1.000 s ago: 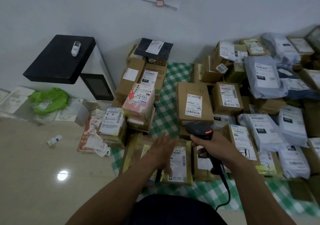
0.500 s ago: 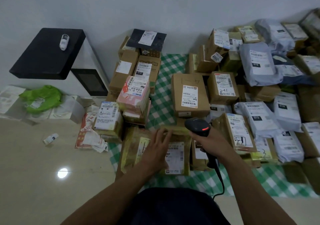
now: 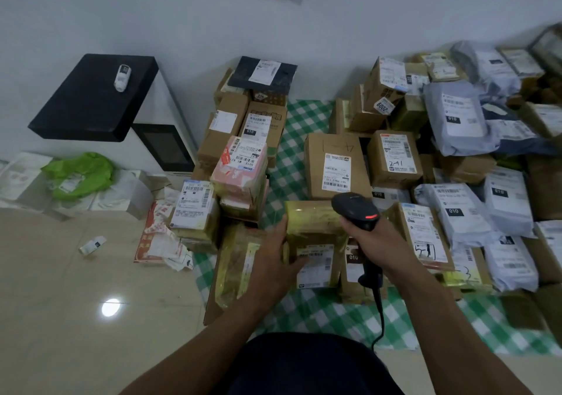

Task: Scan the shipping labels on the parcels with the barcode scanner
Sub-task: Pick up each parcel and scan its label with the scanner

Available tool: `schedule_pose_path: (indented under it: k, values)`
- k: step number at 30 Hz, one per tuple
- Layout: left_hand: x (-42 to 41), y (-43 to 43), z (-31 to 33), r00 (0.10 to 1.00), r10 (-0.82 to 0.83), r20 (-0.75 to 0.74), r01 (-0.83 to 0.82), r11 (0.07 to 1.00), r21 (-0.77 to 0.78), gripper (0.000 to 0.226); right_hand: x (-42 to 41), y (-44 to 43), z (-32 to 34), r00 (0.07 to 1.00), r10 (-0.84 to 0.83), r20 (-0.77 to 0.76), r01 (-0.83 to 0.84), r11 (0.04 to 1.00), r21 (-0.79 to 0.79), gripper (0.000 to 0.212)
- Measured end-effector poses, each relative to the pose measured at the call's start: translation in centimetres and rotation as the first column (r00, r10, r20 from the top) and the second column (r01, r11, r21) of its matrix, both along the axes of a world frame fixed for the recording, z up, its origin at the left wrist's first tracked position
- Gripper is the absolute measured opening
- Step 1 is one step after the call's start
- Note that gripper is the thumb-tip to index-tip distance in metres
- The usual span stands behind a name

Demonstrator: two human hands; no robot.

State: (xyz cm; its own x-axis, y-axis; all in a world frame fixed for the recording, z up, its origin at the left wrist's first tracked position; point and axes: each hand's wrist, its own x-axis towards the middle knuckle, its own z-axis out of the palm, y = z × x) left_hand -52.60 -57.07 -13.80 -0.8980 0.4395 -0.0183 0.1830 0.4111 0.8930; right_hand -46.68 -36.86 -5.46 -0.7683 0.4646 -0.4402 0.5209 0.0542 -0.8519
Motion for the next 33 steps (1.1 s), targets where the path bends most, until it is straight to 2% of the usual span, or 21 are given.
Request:
schedule_pose_path:
  k: [3, 4, 9, 12, 16, 21, 26, 33]
  values:
    - [-0.8, 0.9, 1.2, 0.958, -0.045, -0.283, 0.043, 0.999, -0.012, 0.088, 0.0, 1.2, 1.8, 0.996, -0.058, -0.068, 0.058, 0.998, -0.005, 0.03]
    - [-1.1, 1.3, 1.5, 0.945, -0.078, -0.318, 0.08, 0.997, -0.007, 0.094, -0.1, 1.7, 2.5, 0.993, -0.082, -0.088, 0.081, 0.997, -0.009, 0.032]
    - [-2.8, 2.8, 4.1, 0.943, -0.29, -0.162, 0.307, 0.947, 0.093, 0.109, -0.5, 3.9, 5.0, 0.979, -0.153, -0.134, 0.15, 0.988, -0.027, 0.038]
    - [-3.8, 3.9, 4.0, 0.964, -0.262, -0.045, 0.266, 0.952, 0.151, 0.112, -0.8, 4.3, 5.9, 0.965, -0.196, -0.175, 0.184, 0.979, -0.082, 0.038]
    - [-4.6, 5.3, 4.1, 0.983, -0.178, 0.049, 0.163, 0.961, 0.221, 0.115, -0.5, 4.2, 6.3, 0.956, -0.208, -0.208, 0.207, 0.978, -0.026, 0.034]
    - [-6.8, 7.1, 5.2, 0.992, -0.035, 0.118, 0.006, 0.972, 0.236, 0.123, 0.4, 3.7, 7.5, 0.988, -0.081, -0.131, 0.083, 0.996, 0.016, 0.022]
    - [-9.3, 8.9, 6.6, 0.997, 0.032, 0.073, -0.045, 0.98, 0.195, 0.132, 0.8, 3.2, 8.2, 0.997, 0.063, -0.035, -0.061, 0.996, 0.071, 0.02]
    - [-10.4, 9.3, 7.4, 0.997, 0.073, -0.011, -0.071, 0.988, 0.14, 0.128, 0.9, 3.3, 8.5, 0.995, 0.087, -0.04, -0.084, 0.994, 0.07, 0.025]
